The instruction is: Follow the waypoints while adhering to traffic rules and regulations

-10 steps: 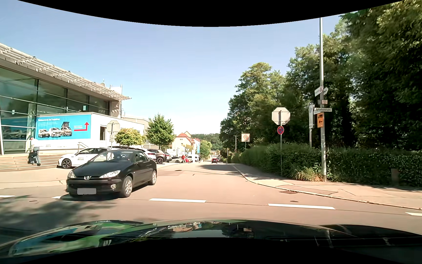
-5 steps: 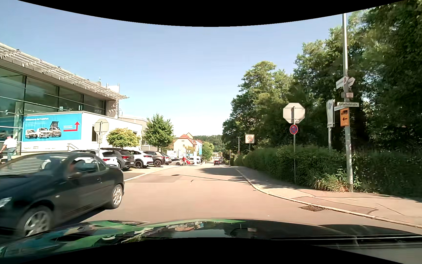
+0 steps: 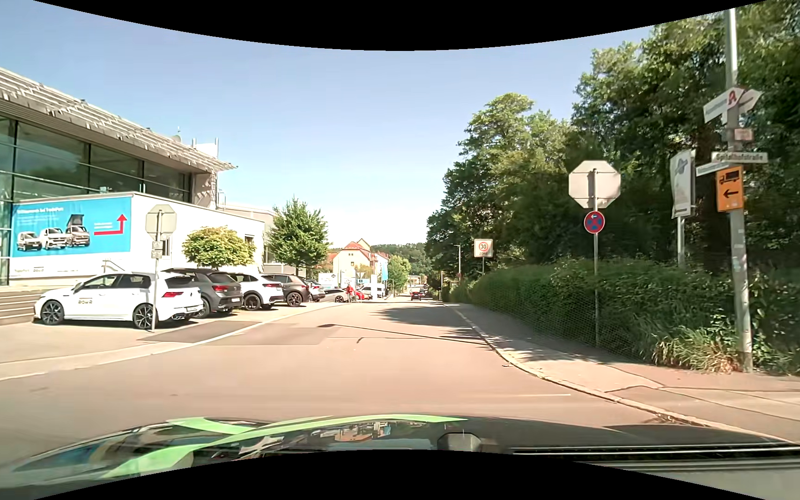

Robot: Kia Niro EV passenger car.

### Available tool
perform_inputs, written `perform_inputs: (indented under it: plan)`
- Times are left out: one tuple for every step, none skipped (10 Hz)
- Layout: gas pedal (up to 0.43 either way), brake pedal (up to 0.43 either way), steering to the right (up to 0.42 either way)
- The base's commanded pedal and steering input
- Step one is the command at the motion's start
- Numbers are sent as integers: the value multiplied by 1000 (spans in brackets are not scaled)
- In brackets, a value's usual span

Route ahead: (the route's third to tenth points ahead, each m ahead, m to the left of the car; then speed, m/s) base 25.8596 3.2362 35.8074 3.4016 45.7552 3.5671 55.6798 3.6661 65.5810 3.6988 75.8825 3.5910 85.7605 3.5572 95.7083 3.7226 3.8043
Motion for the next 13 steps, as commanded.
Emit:
perform_inputs:
  plan:
    - [130, 0, -39]
    - [130, 0, -49]
    - [130, 0, -55]
    - [130, 0, -60]
    - [130, 0, -59]
    - [130, 0, -54]
    - [130, 0, -45]
    - [130, 0, -32]
    - [130, 0, -22]
    - [130, 0, -17]
    - [130, 0, -12]
    - [138, 0, -7]
    - [138, 0, -2]
